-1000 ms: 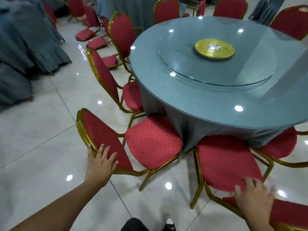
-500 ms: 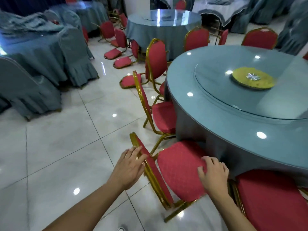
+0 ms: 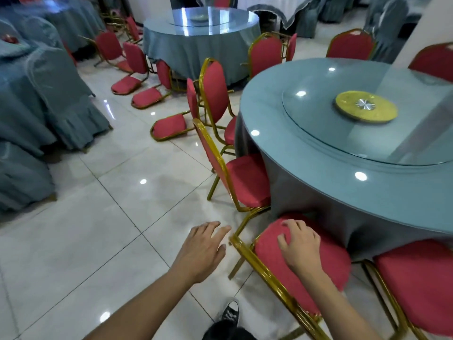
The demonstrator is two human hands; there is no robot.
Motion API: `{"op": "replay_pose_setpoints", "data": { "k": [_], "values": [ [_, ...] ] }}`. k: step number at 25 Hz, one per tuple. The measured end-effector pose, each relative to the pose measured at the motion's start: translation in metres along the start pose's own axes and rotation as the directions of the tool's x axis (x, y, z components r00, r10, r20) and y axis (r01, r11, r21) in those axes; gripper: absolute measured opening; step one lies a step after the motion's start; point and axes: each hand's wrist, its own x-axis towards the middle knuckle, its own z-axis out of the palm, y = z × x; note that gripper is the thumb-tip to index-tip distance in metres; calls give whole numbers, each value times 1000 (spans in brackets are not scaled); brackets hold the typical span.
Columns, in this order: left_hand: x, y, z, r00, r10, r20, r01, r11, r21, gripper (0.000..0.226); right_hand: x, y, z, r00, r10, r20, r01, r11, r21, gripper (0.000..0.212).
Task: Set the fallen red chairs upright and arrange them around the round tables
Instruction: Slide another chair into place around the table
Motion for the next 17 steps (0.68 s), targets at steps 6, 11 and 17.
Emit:
{"op": "replay_pose_setpoints", "data": {
  "k": [6, 11, 17],
  "values": [
    [105, -97, -26, 1000, 17, 4, -17, 1000, 7, 48, 100, -62, 37, 996, 83, 8, -84, 991, 100, 29],
    [197, -161, -42, 999, -6, -37, 5, 1000, -28, 48, 167, -107, 51, 994, 105, 13, -106, 988, 109, 30],
    [326, -232, -44, 999, -9, -46, 8, 1000, -22, 64, 225, -150, 81, 935, 279, 217, -318, 932, 173, 35]
  ]
}}
